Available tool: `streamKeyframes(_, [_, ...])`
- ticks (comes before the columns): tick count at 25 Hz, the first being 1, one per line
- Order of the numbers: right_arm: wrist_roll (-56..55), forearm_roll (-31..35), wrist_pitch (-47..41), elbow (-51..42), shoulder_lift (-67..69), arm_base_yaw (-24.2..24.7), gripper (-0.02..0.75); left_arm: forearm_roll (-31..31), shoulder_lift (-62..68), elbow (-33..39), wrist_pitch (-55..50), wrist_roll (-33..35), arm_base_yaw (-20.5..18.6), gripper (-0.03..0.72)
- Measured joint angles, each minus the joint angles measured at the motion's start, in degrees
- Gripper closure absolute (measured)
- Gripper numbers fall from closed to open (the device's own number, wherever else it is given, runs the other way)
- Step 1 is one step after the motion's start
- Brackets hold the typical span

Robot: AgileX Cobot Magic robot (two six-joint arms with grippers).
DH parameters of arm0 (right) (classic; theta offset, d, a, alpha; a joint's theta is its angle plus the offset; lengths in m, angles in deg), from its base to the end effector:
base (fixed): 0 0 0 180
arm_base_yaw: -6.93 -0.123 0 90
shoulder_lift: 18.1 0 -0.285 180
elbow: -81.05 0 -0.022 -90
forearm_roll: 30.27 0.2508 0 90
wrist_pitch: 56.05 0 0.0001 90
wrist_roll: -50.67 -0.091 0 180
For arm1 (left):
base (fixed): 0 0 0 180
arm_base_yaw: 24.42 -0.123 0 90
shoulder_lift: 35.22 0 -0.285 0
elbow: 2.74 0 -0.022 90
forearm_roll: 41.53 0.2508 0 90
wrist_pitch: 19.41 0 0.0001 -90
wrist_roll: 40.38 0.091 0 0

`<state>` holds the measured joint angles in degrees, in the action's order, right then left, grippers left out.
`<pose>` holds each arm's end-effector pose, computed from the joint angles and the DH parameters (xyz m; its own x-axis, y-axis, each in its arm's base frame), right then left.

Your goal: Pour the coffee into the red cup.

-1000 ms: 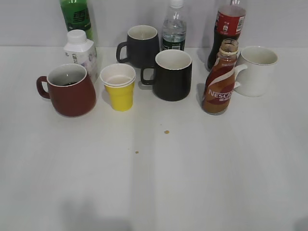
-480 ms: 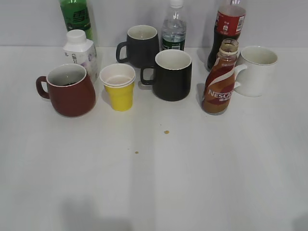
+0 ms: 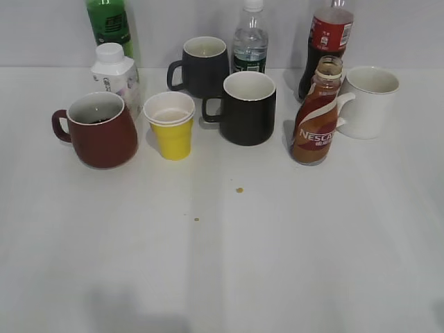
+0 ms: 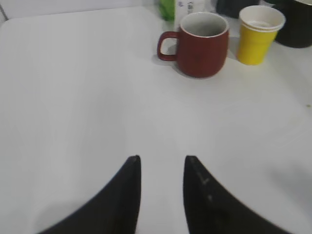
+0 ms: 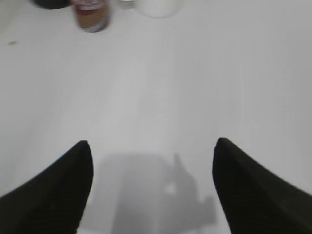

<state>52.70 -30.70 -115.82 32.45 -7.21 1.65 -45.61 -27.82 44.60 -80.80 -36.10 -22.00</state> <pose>0.0044 -0.0002 0.2786 -0.4829 -0.0840 -0.8716 -0.1054 0.9937 -0.0374 -0.0092 -0.0053 0.2825 -0.4347 0.0589 -0.8986 0.1159 0.9932 0.0090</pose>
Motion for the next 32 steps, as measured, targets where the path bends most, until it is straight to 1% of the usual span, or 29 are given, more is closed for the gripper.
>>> streamKeyframes(2, [0.0, 0.0, 0.0, 0.0, 0.0, 4.03, 0.164, 0.0, -0.02, 0.0, 0.05, 0.06, -0.79, 0.452])
streamKeyframes(3, [0.0, 0.0, 0.05, 0.0, -0.12, 5.25, 0.164, 0.0, -0.02, 0.0, 0.05, 0.06, -0.99, 0.452])
streamKeyframes(5, [0.0, 0.0, 0.05, 0.0, -0.98, 5.98, 0.164, 0.0, -0.02, 0.0, 0.05, 0.06, -1.06, 0.452])
streamKeyframes(10, [0.0, 0.0, 0.17, 0.0, -3.4, 5.61, 0.165, 0.0, -0.02, 0.0, 0.17, 0.06, -1.06, 0.452])
streamKeyframes(18, [0.0, 0.0, 0.17, 0.0, -3.59, 2.85, 0.165, 0.06, -0.02, 0.06, 0.17, 0.06, -1.12, 0.452])
streamKeyframes(32, [0.0, 0.0, 0.17, 0.0, -3.59, 2.57, 0.165, 0.06, -0.02, 0.06, 0.17, 0.06, -1.12, 0.452])
